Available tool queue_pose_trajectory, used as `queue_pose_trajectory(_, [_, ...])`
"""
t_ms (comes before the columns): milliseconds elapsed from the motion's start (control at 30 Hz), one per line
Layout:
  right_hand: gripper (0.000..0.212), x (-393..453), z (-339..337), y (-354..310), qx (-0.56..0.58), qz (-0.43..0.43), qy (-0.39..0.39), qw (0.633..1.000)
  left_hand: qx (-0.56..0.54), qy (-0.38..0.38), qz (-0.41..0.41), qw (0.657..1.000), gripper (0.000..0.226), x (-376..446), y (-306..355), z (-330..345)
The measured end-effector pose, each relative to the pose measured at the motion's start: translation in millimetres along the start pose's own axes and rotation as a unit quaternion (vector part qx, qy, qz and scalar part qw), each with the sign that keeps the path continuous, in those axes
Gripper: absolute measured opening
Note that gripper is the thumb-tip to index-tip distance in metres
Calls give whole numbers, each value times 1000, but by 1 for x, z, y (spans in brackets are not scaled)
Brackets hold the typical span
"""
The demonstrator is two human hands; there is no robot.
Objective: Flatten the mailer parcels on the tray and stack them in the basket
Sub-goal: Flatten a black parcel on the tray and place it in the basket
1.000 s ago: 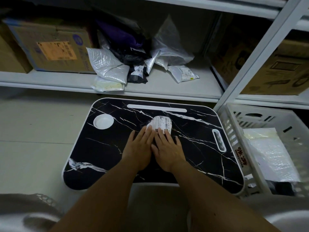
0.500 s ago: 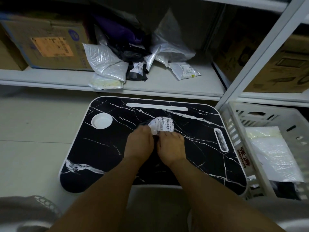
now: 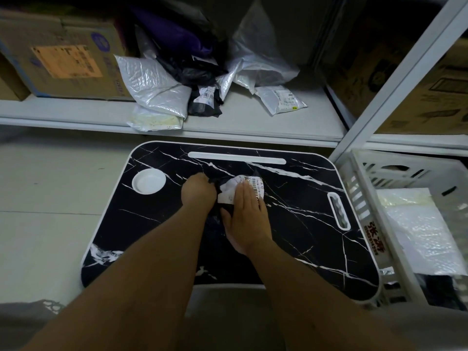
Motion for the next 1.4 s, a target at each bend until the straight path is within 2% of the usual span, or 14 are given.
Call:
queue_pose_trajectory(133, [74, -9, 11, 11, -25, 16, -73, 997, -82, 80, -50, 992, 26, 8, -13, -28])
queue_pose_trajectory(200, [72, -16, 16, 22, -46, 35, -100, 993, -95, 42, -87, 991, 40, 15, -20, -29])
queue_pose_trajectory(267, [71, -18, 16, 29, -66, 42, -107, 991, -51, -2, -73, 996, 59, 16, -14, -29])
queue_pose_trajectory(300, [71, -16, 15, 27, -73, 40, -107, 991, -29, 0, -66, 997, 58, 18, -14, -31])
queue_pose_trajectory(400, [69, -12, 9, 19, -78, 34, -86, 993, -88, 43, -75, 992, 36, 17, -24, -38])
queue_pose_trajectory(567, [61, -19, 6, 17, -79, 53, -83, 992, -69, 150, -81, 983, 37, 7, -22, -61])
queue_pose_trajectory(733, [61, -20, 3, 15, -100, 60, -74, 990, -114, 143, -93, 979, 26, 3, -11, -61])
queue_pose_trajectory(800, [59, -21, -4, 15, -103, 65, -67, 990, -83, 149, -66, 983, 39, -3, -6, -56])
queue_pose_trajectory(867, [51, -21, -19, 14, -75, 76, -14, 994, 69, 194, 35, 978, 48, -18, 9, -53])
queue_pose_trajectory(933, [44, -20, -37, 8, -31, 77, 74, 994, 214, 193, 187, 939, 55, -42, 29, -32])
queue_pose_trajectory(1000, [48, -12, -41, -6, 18, 43, 102, 994, 311, 125, 266, 904, 60, -58, 24, 0])
queue_pose_trajectory(1100, [55, -2, -20, -29, 25, -44, 22, 998, 379, 36, 249, 891, 73, -64, -6, 30])
queue_pose_trajectory(1200, [58, -2, 2, -22, 43, -56, -37, 997, 378, 17, 269, 886, 81, -64, -13, 42])
queue_pose_trajectory(1400, [64, -2, 21, -14, 54, -53, -45, 996, 328, -2, 284, 901, 77, -62, -20, 47])
Point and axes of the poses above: each hand's wrist, its own x-axis towards the middle knuckle, its own z-axis out of the palm, y = z × x, the point moved 8 cm from there along x, towards the middle knuckle, and after that the axes turned 9 degrees about x, right-handed, at the moved point
